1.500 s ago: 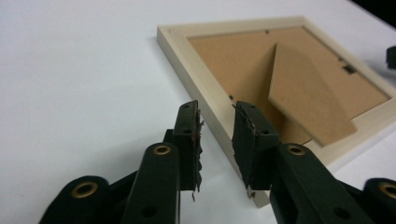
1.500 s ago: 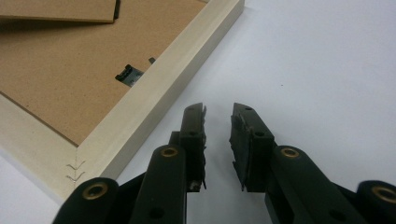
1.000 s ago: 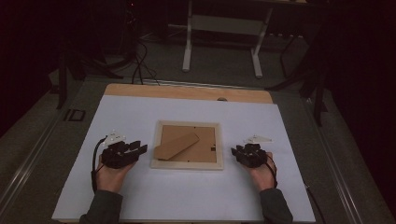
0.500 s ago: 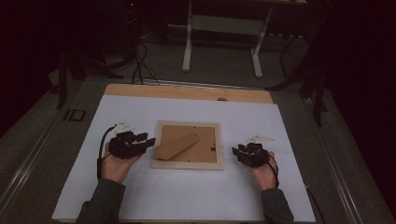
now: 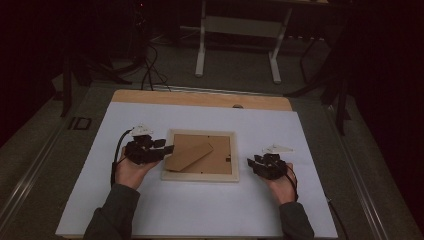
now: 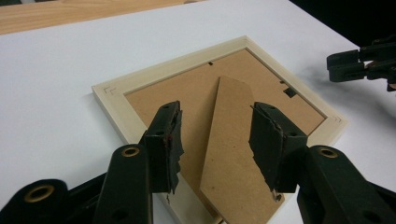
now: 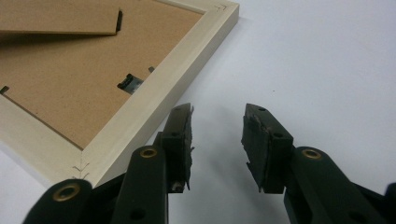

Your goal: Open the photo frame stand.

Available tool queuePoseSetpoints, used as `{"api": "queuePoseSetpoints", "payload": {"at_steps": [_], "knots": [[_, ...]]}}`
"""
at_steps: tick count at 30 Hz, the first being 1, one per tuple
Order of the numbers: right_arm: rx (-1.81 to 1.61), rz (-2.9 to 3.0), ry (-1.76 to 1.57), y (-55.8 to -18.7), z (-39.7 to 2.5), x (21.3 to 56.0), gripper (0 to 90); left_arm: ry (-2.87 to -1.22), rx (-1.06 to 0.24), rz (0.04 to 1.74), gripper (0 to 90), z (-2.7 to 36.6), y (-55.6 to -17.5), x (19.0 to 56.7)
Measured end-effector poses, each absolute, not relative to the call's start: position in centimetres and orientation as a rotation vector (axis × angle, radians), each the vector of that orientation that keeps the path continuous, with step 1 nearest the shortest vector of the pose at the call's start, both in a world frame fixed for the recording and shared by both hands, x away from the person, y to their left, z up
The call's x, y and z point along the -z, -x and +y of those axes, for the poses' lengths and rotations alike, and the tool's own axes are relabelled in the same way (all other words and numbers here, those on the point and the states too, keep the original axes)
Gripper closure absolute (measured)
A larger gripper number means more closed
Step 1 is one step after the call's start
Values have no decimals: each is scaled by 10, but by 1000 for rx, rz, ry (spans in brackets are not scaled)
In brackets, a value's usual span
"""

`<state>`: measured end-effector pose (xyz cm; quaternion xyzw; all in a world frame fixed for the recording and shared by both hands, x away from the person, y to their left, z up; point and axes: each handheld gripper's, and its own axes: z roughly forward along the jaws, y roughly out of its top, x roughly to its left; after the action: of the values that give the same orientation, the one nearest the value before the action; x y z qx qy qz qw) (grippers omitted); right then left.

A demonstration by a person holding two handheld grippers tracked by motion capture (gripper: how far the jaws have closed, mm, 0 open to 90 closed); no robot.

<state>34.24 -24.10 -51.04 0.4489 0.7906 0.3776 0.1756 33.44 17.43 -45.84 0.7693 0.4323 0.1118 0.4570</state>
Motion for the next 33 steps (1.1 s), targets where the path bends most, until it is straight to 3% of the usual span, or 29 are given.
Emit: {"api": "queuePoseSetpoints", "payload": {"at_steps": [24,33], "knots": [[-1048,2249,-1274,-342,-240,513,558,-1926,-176,1035,579,158,-360,467],[-1052,2257,-1272,-342,-239,513,552,-1968,-111,1024,551,149,-370,478]]}}
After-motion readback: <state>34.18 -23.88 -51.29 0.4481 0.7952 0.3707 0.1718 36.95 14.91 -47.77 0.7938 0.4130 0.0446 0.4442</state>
